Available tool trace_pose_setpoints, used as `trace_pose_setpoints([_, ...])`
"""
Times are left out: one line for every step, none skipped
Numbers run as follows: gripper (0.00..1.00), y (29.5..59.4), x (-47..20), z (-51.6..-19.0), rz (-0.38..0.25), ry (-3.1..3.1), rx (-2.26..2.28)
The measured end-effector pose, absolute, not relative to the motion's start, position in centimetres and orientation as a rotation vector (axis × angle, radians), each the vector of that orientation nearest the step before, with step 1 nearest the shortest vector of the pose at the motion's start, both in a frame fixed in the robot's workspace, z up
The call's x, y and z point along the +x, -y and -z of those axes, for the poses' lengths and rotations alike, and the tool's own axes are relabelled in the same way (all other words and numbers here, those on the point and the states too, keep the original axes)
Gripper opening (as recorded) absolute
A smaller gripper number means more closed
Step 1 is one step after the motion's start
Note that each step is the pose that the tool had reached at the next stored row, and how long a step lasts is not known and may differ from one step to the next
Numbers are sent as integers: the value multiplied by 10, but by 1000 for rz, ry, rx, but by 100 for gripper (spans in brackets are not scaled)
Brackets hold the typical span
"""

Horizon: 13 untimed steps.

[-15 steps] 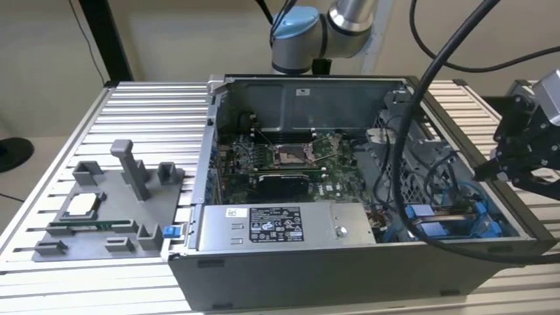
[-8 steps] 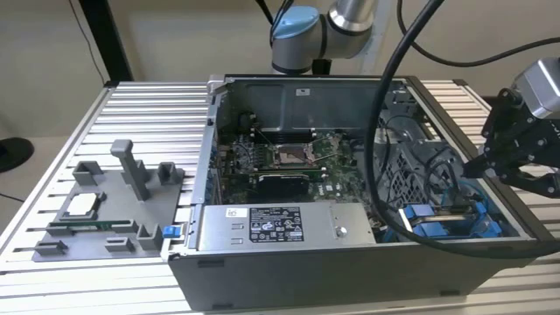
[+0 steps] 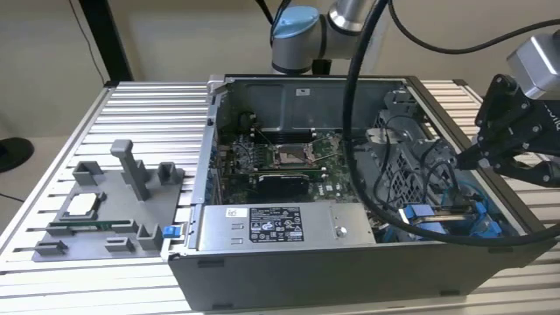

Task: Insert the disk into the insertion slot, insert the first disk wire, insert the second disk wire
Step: 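Insert the second disk wire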

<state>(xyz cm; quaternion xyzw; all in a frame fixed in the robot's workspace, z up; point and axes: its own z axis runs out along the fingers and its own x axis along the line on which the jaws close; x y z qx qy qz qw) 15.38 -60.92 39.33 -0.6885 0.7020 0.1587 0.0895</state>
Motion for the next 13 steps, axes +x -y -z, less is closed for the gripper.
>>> trace_pose_setpoints([0, 609, 152, -395, -472, -2088, -2048])
trace_pose_setpoints([0, 609, 149, -396, -472, -2088, -2048])
trace_pose_setpoints([0, 609, 146, -396, -471, -2087, -2048])
trace_pose_setpoints([0, 609, 144, -397, -470, -2087, -2048])
trace_pose_setpoints([0, 609, 142, -397, -469, -2086, -2047])
trace_pose_setpoints([0, 609, 139, -397, -467, -2085, -2047])
trace_pose_setpoints([0, 609, 137, -397, -464, -2084, -2047])
trace_pose_setpoints([0, 609, 133, -397, -458, -2081, -2046])
trace_pose_setpoints([0, 609, 130, -397, -453, -2079, -2045])
trace_pose_setpoints([0, 609, 128, -397, -448, -2078, -2045])
trace_pose_setpoints([0, 609, 125, -397, -440, -2077, -2046])
trace_pose_setpoints([0, 609, 123, -396, -431, -2078, -2048])
trace_pose_setpoints([0, 609, 121, -396, -423, -2080, -2050])
